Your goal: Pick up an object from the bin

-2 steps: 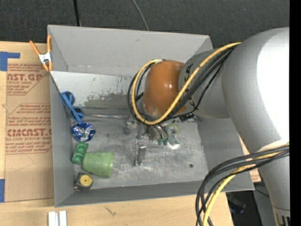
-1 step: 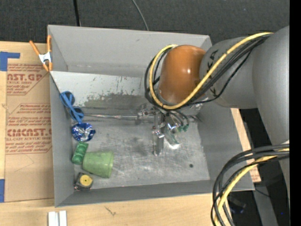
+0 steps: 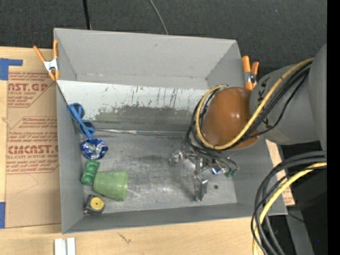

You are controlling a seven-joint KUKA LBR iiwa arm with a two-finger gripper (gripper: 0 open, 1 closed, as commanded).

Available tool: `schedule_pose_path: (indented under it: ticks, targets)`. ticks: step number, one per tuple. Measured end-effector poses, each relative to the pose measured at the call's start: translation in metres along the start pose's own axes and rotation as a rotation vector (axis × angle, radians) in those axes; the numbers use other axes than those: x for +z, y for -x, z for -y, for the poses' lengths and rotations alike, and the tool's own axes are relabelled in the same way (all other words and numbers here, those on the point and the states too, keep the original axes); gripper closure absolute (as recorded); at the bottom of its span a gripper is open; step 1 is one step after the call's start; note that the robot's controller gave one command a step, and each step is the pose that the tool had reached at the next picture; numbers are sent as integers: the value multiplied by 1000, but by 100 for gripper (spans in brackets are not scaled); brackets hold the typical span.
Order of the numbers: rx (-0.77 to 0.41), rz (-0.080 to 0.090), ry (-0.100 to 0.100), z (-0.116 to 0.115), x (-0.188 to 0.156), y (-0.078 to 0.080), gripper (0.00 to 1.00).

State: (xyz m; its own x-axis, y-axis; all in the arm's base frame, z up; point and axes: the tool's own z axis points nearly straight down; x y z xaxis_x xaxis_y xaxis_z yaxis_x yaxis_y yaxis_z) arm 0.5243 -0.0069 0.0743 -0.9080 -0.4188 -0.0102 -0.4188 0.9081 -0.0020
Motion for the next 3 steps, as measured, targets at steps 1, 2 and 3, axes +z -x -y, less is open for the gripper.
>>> schedule_pose_path:
  ticks: [1,2,3]
  targets:
    - [-100,-9,6,-58,-8,12,0]
    - [-399,-3,5,-131,-64,74,0]
    - [-638,-5,7,-203,-66,94,0]
